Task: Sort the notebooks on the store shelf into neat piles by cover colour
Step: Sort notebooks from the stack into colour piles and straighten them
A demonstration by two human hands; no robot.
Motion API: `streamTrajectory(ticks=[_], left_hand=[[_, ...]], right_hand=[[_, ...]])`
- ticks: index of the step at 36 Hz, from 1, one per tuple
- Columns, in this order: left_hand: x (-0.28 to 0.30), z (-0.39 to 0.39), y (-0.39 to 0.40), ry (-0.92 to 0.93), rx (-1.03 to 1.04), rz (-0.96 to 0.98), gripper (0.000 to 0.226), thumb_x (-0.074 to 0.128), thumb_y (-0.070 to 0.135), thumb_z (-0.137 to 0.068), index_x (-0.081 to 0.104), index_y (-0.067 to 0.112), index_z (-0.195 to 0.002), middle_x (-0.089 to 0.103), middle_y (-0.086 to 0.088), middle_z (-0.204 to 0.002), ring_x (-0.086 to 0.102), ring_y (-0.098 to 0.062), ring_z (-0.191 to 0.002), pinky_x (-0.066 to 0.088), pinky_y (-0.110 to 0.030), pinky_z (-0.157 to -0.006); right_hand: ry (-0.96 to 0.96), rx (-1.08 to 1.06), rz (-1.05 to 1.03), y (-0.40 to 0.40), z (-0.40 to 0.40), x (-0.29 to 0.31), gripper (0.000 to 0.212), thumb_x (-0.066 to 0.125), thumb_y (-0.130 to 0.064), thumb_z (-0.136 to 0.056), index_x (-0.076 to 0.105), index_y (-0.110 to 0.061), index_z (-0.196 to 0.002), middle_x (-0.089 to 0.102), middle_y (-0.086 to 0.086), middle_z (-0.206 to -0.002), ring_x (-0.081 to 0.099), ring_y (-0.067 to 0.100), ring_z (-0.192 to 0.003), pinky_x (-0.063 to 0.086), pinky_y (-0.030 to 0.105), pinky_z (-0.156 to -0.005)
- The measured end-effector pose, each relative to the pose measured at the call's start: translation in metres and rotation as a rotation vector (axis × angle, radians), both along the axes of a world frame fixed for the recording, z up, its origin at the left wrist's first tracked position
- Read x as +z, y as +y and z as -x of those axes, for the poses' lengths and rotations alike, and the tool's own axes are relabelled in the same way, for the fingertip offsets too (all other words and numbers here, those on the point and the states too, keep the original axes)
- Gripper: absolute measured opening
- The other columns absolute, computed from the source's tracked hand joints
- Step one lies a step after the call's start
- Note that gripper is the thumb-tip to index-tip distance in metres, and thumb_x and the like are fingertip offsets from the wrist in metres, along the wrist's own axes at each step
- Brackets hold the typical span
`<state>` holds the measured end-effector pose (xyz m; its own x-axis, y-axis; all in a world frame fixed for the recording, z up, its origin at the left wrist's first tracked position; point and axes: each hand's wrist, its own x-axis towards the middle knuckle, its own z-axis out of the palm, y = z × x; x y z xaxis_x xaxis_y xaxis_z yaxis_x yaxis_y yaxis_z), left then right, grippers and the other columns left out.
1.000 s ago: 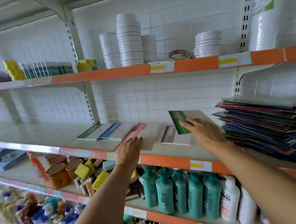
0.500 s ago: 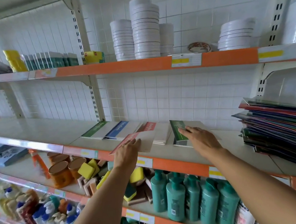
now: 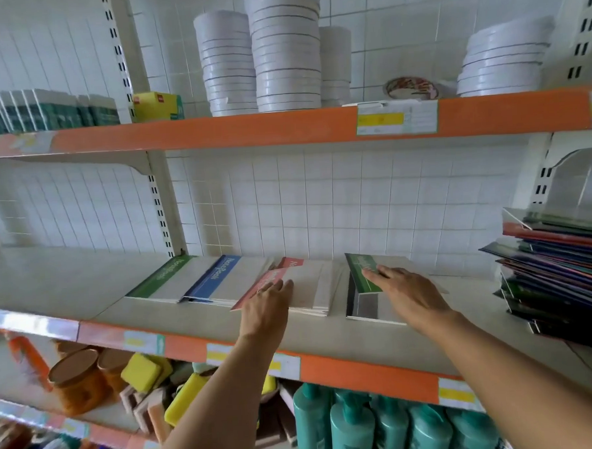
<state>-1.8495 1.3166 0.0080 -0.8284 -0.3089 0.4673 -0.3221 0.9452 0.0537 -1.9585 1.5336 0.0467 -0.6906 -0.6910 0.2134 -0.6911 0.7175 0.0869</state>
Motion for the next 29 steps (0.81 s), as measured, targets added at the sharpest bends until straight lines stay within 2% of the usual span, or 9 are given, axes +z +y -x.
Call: streamTrajectory(ticks=[2, 3, 6, 9, 13, 16, 19, 22, 29], left_hand=[[0.001, 0.013, -0.01, 0.006, 0.013, 0.062, 0.037, 0.083, 0.001, -0.057, 0.073, 0.018, -0.088, 0.072, 0.0, -0.082, 0.071, -0.02, -0.07, 0.052, -0.027, -0.046], [0.002, 0.017, -0.012, -0.026, -0.001, 0.055, 0.034, 0.08, 0.006, -0.065, 0.071, 0.02, -0.095, 0.071, 0.002, -0.089, 0.071, -0.018, -0.078, 0.052, -0.026, -0.052], [-0.005, 0.038, -0.023, -0.119, -0.024, 0.062, 0.024, 0.04, 0.013, -0.098, 0.052, 0.022, -0.117, 0.059, 0.0, -0.115, 0.059, -0.022, -0.107, 0.042, -0.029, -0.07], [-0.014, 0.055, -0.033, -0.137, -0.063, 0.048, 0.026, 0.035, 0.009, -0.098, 0.049, 0.019, -0.117, 0.056, -0.001, -0.116, 0.056, -0.024, -0.11, 0.042, -0.031, -0.073], [-0.025, 0.071, -0.046, -0.22, -0.142, -0.029, 0.04, 0.034, 0.007, -0.098, 0.041, 0.02, -0.135, 0.047, -0.001, -0.137, 0.046, -0.023, -0.126, 0.044, -0.035, -0.089], [-0.032, 0.08, -0.058, -0.312, -0.214, -0.123, 0.039, 0.039, 0.025, -0.101, 0.038, 0.022, -0.139, 0.041, 0.0, -0.145, 0.039, -0.023, -0.134, 0.042, -0.041, -0.099], [-0.032, 0.086, -0.068, -0.395, -0.276, -0.198, 0.061, 0.043, 0.055, -0.094, 0.03, 0.028, -0.147, 0.029, 0.002, -0.154, 0.028, -0.021, -0.141, 0.034, -0.043, -0.109], [-0.03, 0.09, -0.073, -0.45, -0.305, -0.188, 0.077, 0.04, 0.069, -0.087, 0.021, 0.03, -0.151, 0.018, 0.003, -0.159, 0.017, -0.019, -0.145, 0.023, -0.042, -0.115], [-0.026, 0.089, -0.068, -0.419, -0.306, -0.148, 0.063, 0.03, 0.06, -0.095, 0.028, 0.026, -0.149, 0.025, 0.0, -0.157, 0.025, -0.024, -0.143, 0.031, -0.045, -0.112]], right_hand=[[0.005, -0.032, 0.001, -0.009, 0.009, -0.002, 0.073, 0.032, 0.009, -0.094, 0.011, -0.029, -0.153, 0.015, 0.005, -0.159, 0.029, 0.024, -0.141, 0.03, 0.032, -0.11], [0.007, -0.048, -0.003, -0.013, 0.013, -0.003, 0.072, 0.032, 0.008, -0.095, 0.011, -0.029, -0.153, 0.016, 0.005, -0.159, 0.03, 0.025, -0.14, 0.031, 0.033, -0.11], [-0.003, -0.074, -0.024, -0.028, 0.022, -0.006, 0.072, 0.033, 0.007, -0.094, 0.012, -0.028, -0.153, 0.018, 0.006, -0.159, 0.032, 0.024, -0.139, 0.033, 0.033, -0.109], [-0.021, -0.099, -0.047, -0.04, 0.031, -0.009, 0.074, 0.032, 0.009, -0.092, 0.012, -0.028, -0.153, 0.017, 0.006, -0.159, 0.031, 0.023, -0.14, 0.033, 0.032, -0.109], [-0.033, -0.143, -0.057, -0.054, 0.04, -0.016, 0.073, 0.033, 0.008, -0.094, 0.012, -0.03, -0.153, 0.017, 0.005, -0.159, 0.03, 0.022, -0.14, 0.032, 0.031, -0.108], [-0.042, -0.17, -0.073, -0.061, 0.044, -0.021, 0.073, 0.034, 0.007, -0.094, 0.012, -0.029, -0.153, 0.019, 0.005, -0.159, 0.032, 0.023, -0.139, 0.034, 0.032, -0.107], [-0.049, -0.2, -0.074, -0.066, 0.046, -0.026, 0.075, 0.034, 0.009, -0.093, 0.011, -0.029, -0.153, 0.019, 0.005, -0.159, 0.032, 0.024, -0.139, 0.034, 0.033, -0.106], [-0.071, -0.234, -0.064, -0.068, 0.046, -0.03, 0.076, 0.035, 0.01, -0.092, 0.011, -0.028, -0.153, 0.019, 0.005, -0.159, 0.031, 0.024, -0.14, 0.034, 0.034, -0.107], [-0.054, -0.25, -0.05, -0.069, 0.039, -0.032, 0.077, 0.041, 0.009, -0.09, 0.013, -0.027, -0.153, 0.023, 0.007, -0.157, 0.036, 0.026, -0.136, 0.04, 0.035, -0.103]])
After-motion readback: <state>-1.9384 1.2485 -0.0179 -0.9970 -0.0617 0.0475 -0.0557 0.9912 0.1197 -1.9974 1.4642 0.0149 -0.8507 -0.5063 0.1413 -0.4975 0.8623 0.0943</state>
